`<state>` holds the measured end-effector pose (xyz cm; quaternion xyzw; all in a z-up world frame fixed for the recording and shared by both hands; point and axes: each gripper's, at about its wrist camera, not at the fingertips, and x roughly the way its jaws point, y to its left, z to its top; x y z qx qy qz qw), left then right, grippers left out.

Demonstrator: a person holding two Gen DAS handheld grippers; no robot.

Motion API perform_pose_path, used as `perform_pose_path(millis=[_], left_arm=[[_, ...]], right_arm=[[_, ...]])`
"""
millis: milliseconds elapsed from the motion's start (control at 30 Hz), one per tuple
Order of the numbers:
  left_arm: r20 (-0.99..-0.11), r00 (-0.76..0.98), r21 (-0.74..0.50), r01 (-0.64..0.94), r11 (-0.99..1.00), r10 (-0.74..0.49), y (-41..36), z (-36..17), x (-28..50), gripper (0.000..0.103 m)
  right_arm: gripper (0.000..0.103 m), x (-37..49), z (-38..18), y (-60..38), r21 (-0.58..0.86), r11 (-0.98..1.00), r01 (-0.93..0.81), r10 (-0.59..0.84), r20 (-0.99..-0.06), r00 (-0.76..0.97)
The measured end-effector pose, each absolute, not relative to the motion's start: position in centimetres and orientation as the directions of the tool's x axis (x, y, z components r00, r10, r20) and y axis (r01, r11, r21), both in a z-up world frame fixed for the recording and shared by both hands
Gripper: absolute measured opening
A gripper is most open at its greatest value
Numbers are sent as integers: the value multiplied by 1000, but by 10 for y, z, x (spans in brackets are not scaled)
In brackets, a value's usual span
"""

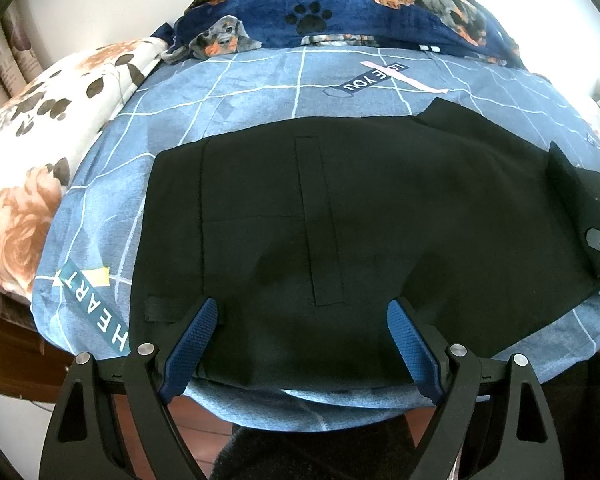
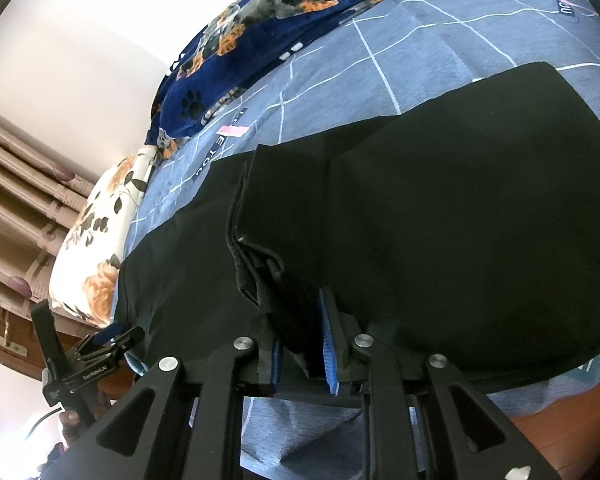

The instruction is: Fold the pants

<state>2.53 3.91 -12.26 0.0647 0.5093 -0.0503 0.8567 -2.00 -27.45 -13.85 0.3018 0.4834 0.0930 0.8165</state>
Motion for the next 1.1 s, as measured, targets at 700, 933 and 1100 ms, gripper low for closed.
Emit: perform_pose_path(millis=[700, 933, 1100], left_arm=[[-880, 475, 60, 152, 987, -20, 38, -123, 25, 87], [-881, 473, 59, 154, 986, -21, 38, -123, 25, 87], [-882, 471, 63, 157, 986, -18, 39, -125, 24, 87]], right_arm=[[28, -21, -141, -269, 589, 796, 141, 450, -731, 514], [32, -24, -140, -265, 604, 784, 144, 462, -722, 515], [38, -23, -141, -266, 613, 777, 141, 473, -717, 512]])
